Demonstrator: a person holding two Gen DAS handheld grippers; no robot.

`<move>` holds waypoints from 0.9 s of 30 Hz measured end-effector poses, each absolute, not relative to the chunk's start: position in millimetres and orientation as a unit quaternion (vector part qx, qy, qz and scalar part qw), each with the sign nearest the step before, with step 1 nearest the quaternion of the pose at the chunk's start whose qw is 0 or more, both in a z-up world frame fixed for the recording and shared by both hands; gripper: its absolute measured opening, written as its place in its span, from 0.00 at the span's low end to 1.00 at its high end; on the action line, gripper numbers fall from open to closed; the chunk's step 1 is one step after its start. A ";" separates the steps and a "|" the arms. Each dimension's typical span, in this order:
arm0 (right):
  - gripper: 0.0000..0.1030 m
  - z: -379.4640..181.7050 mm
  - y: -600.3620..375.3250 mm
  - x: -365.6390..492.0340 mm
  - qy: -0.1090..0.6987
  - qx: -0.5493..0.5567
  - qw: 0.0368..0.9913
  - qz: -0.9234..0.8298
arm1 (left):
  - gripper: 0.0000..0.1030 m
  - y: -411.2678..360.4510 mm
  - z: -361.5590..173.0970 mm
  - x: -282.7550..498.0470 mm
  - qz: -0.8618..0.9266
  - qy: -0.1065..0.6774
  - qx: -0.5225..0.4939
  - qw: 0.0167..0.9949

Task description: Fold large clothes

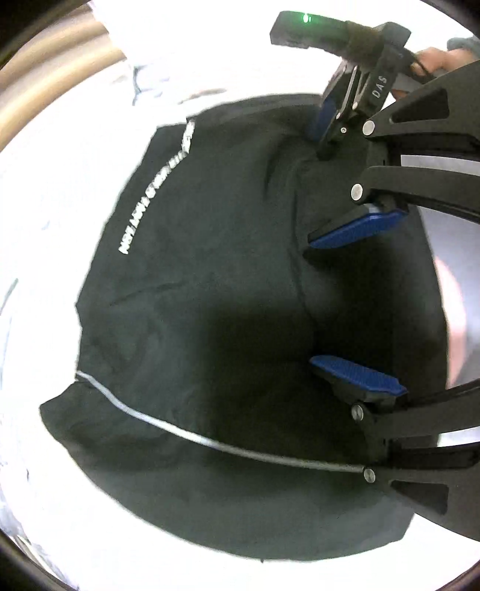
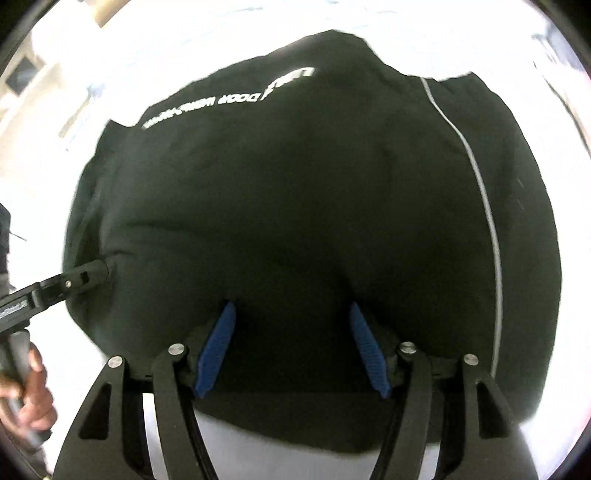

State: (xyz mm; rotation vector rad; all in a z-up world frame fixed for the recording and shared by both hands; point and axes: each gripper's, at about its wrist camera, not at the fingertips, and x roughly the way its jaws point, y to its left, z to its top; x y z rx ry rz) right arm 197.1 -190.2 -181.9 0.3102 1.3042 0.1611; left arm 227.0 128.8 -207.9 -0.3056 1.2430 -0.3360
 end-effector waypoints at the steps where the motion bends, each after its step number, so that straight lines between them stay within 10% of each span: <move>1: 0.65 -175.3 -198.6 188.2 0.603 0.153 0.779 0.071 | 0.60 135.5 -201.5 225.0 -0.162 0.574 -0.148 0.789; 13: 0.73 -125.6 -331.9 183.8 0.550 0.164 0.818 -0.031 | 0.60 238.1 -145.9 245.3 -0.106 0.515 -0.211 0.824; 27: 0.80 -207.1 -354.6 259.2 0.565 0.211 0.798 0.003 | 0.65 260.4 -269.2 341.8 -0.146 0.597 -0.292 0.733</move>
